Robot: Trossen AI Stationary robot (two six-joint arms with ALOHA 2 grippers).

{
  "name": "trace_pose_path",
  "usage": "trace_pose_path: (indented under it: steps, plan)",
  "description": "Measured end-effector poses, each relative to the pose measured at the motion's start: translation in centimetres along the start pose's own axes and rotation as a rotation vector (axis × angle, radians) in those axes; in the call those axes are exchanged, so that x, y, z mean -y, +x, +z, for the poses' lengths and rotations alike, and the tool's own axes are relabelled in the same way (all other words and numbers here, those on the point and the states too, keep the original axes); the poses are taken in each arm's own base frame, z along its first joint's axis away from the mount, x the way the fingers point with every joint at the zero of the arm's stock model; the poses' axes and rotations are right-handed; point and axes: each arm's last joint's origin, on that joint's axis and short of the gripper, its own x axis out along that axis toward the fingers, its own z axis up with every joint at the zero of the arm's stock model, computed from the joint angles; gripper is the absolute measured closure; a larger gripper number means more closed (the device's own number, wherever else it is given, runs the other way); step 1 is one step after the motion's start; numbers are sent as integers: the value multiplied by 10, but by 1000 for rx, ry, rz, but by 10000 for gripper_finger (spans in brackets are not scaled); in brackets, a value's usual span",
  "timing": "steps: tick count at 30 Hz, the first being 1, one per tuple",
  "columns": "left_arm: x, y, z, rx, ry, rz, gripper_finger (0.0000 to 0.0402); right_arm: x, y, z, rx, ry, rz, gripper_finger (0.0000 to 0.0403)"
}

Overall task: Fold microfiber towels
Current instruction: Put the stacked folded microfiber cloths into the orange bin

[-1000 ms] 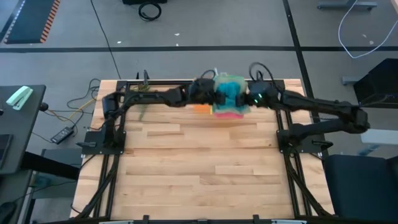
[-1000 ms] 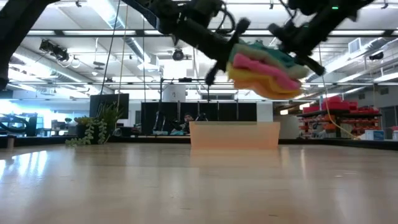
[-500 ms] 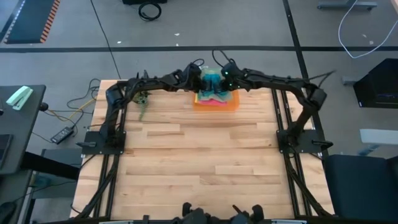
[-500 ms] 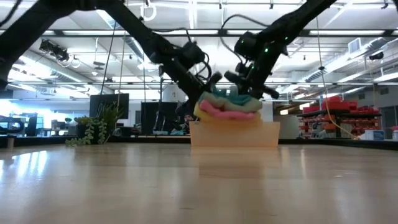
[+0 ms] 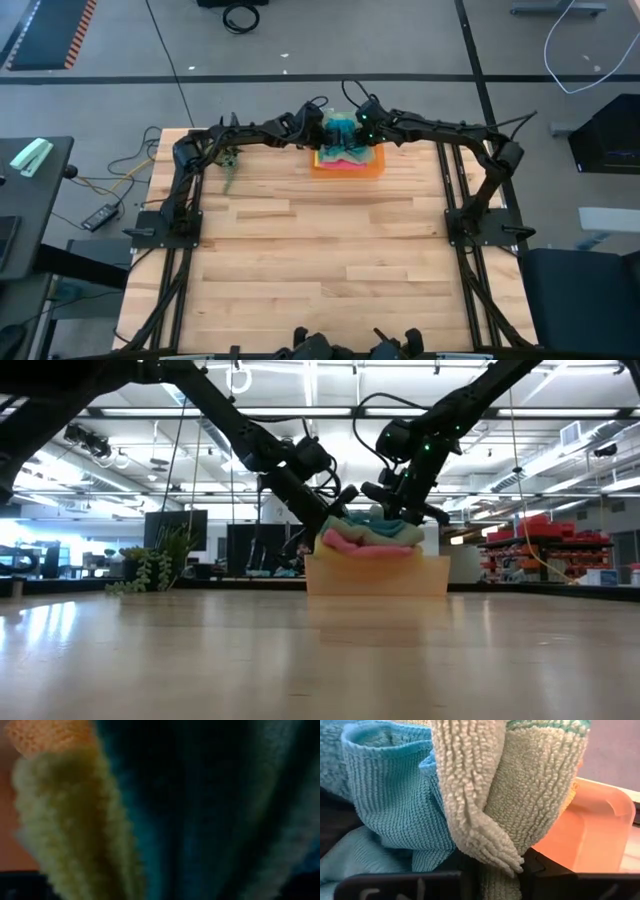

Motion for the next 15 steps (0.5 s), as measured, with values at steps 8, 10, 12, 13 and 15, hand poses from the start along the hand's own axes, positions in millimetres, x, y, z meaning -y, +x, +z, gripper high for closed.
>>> trace_pose_path:
  steps: [8,10,12,13,15]
  plan:
    - [0,-29,9,-86,25,36,143,2,-1,-3,-33,-2,-22,330]
    - [2,-38,13,-75,37,48,131,4,1,-3,-35,-4,-37,330]
    - [4,-48,18,-61,37,46,127,6,2,-3,-37,-3,-41,330]
    - [6,-54,22,-47,35,39,127,7,3,-2,-35,3,-42,330]
    - [12,-68,29,-11,50,18,130,8,4,-2,-38,11,-47,330]
